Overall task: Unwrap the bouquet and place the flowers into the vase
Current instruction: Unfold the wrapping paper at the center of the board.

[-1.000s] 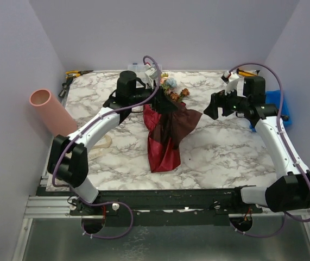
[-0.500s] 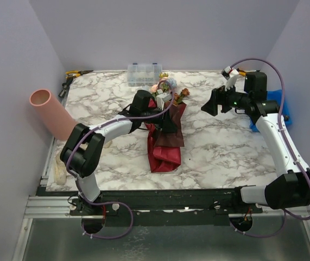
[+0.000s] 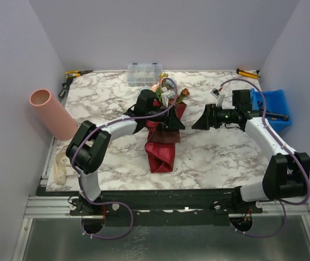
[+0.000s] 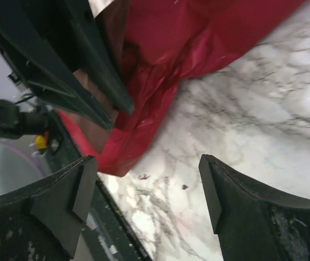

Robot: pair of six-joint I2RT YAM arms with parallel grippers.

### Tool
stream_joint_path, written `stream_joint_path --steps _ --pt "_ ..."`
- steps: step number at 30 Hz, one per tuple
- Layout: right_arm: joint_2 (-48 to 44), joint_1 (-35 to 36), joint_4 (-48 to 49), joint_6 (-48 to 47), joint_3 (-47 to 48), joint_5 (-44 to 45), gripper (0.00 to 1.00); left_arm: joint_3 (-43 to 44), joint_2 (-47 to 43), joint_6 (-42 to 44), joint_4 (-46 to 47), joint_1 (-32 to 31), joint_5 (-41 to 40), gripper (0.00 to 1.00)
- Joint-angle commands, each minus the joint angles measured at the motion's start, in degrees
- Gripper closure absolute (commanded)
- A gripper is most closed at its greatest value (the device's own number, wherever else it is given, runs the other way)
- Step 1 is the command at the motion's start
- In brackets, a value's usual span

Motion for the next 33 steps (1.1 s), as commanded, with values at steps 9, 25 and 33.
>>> stream_joint_path --steps 9,25,33 --pt "2.88 4.31 24.08 16.17 -9.29 -15.16 0.30 0.73 -0.35 -1.74 2.97 1.28 -0.40 0.69" --pt "11.94 7.64 43.29 30.80 -13.90 -19.85 0.34 1.11 1.82 -2.76 4.60 1.33 -0.04 0.70" --pt "14.80 9.28 44.81 33.29 -12.47 -21.28 0.41 1.61 2.75 -3.38 5.21 1.28 -0.05 0.70"
